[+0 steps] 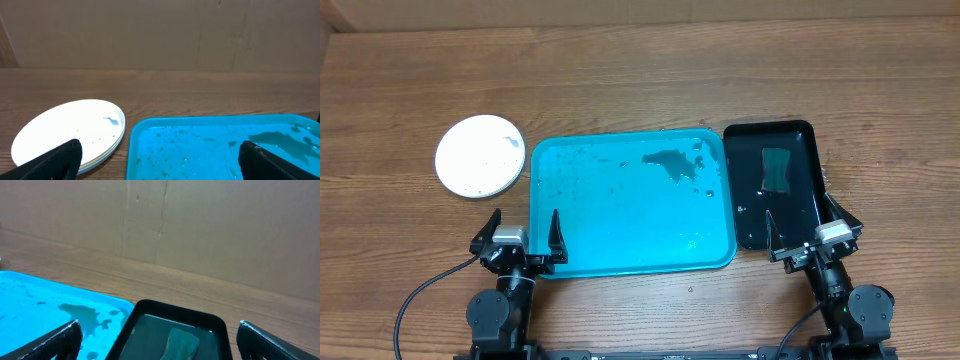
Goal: Clean dirty plates on tray and stack at the side
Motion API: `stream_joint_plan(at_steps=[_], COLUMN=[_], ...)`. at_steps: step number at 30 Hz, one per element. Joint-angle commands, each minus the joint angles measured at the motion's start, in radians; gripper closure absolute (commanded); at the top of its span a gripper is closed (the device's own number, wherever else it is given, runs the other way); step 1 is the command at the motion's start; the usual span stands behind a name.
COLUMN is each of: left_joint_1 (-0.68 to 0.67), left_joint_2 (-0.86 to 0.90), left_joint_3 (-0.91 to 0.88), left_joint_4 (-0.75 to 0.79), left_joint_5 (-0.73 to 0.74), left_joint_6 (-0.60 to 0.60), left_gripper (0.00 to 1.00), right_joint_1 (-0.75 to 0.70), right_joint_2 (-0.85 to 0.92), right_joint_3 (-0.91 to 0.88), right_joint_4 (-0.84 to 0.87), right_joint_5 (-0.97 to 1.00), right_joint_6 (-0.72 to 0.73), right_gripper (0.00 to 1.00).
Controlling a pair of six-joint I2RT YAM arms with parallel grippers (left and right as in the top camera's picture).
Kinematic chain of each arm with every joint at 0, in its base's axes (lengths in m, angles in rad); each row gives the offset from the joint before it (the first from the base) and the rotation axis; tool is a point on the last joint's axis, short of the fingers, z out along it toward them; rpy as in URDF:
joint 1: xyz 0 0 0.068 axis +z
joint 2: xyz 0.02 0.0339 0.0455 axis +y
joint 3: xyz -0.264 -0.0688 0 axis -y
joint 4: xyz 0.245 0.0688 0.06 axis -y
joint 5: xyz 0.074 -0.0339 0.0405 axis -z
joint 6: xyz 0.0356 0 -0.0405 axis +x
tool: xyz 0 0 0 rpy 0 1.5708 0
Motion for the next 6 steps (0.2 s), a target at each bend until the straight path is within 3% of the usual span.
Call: stream_joint_plan(at_steps=[1, 6], left_joint_1=[0.0, 0.0], left_joint_2=[-0.01, -0.01], left_joint_3=[-0.004, -0.004], left_joint_4=[-0.003, -0.003], left_joint_5=[-0.01, -0.01], left_joint_6=[0.019, 0.019], left_gripper=[0.0, 0.0], right_joint_1=[-0.001, -0.001], right_joint_2=[-0.01, -0.01], right_joint_3=[-0.011, -0.011], right_joint_4=[0.003, 0.003], right_joint_5=[-0.005, -0.005], right_joint_6=[-0.001, 0.0], right_gripper=[0.0, 0.0])
